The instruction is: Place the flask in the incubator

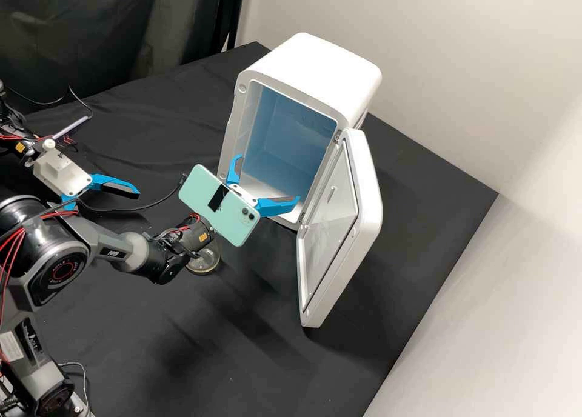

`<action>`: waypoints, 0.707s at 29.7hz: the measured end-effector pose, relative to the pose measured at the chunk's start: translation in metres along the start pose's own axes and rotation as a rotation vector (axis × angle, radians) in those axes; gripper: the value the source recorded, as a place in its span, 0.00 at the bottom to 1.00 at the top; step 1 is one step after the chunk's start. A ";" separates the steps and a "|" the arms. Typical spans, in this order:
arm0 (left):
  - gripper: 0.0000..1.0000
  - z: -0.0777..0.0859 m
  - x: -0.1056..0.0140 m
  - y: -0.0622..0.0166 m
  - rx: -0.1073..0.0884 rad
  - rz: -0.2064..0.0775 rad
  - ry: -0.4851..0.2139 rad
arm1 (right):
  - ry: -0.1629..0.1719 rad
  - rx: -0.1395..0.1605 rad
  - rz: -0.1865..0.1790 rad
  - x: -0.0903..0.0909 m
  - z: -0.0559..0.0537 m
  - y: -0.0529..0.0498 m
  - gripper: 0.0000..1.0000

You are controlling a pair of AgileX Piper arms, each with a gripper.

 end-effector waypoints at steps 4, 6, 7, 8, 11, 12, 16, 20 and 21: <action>1.00 -0.004 0.001 -0.0053 -0.003 -0.026 0.001 | 0.000 0.000 0.000 0.000 0.000 0.000 1.00; 1.00 -0.005 0.001 -0.0068 -0.003 -0.034 -0.001 | 0.000 0.000 0.000 0.000 0.000 0.000 1.00; 1.00 -0.007 0.001 -0.0071 -0.003 -0.036 0.000 | 0.000 0.000 0.000 0.000 0.000 0.000 1.00; 1.00 -0.007 0.001 -0.0076 -0.003 -0.039 0.000 | 0.000 0.000 0.000 0.000 0.000 0.000 1.00; 1.00 -0.015 -0.001 -0.0063 -0.006 -0.034 0.016 | 0.000 0.000 0.000 0.000 0.000 0.000 1.00; 1.00 -0.017 -0.001 -0.0061 -0.009 -0.033 0.021 | 0.000 0.000 0.000 0.000 0.000 0.000 1.00; 1.00 -0.030 -0.006 -0.0008 -0.038 -0.008 0.058 | 0.000 0.000 0.000 0.000 0.000 0.000 1.00; 1.00 -0.044 -0.015 0.0108 -0.073 0.048 0.105 | 0.000 0.000 0.000 0.000 0.000 0.000 1.00; 1.00 -0.047 -0.017 0.0139 -0.077 0.063 0.115 | 0.000 0.000 0.000 0.000 0.000 0.000 1.00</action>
